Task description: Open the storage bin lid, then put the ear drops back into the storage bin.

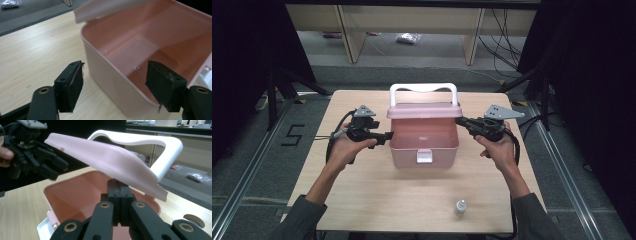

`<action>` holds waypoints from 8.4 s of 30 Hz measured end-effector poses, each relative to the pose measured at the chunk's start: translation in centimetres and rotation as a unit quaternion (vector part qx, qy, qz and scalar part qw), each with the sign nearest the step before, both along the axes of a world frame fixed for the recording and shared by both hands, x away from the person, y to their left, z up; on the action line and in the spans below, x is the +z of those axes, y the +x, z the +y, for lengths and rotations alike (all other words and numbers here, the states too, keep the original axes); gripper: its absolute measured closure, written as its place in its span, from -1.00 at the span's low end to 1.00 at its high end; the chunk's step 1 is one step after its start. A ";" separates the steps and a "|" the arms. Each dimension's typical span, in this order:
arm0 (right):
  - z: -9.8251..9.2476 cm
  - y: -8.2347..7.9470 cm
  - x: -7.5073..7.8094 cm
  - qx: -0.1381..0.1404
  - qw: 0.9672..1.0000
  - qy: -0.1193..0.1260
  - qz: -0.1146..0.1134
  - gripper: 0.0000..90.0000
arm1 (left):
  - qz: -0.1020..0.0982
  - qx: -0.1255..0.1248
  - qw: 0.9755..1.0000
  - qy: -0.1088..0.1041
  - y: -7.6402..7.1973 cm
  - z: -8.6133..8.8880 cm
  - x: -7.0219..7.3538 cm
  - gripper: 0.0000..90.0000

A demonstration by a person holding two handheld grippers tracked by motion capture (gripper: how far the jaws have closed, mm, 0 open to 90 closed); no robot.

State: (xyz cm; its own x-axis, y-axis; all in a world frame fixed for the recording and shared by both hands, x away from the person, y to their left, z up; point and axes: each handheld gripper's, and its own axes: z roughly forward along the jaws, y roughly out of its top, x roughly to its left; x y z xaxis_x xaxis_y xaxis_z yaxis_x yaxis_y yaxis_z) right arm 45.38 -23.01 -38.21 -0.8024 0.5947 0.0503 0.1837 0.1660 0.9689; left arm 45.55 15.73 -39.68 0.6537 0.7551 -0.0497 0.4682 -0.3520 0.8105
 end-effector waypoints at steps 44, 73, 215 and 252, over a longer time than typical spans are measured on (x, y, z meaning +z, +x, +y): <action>1.5 5.0 1.2 -0.025 1.000 -0.007 0.000 1.00 | 0.033 -0.021 0.999 0.007 -0.2 -1.5 -2.2 0.24; 0.4 8.6 -0.6 -0.053 0.998 0.001 0.019 1.00 | 0.014 -0.023 0.999 0.030 -1.0 -1.6 -2.0 0.23; -2.4 -16.2 -4.5 0.042 0.937 -0.306 0.165 -0.25 | 0.054 -0.031 0.998 -0.013 -1.7 -1.6 -2.3 0.17; 3.3 -14.7 -6.8 0.109 0.896 -0.401 0.157 -0.06 | 0.053 -0.032 0.998 -0.014 -1.6 -1.7 -2.3 0.15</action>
State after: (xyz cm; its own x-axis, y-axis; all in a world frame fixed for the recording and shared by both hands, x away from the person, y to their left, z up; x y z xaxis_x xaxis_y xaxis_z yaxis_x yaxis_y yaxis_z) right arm 30.66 -19.67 -45.02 -0.9250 0.3713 -0.0801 0.3045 0.8510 0.4279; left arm 43.96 14.02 -42.03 0.6900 0.7099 -0.1415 0.5299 -0.3622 0.7668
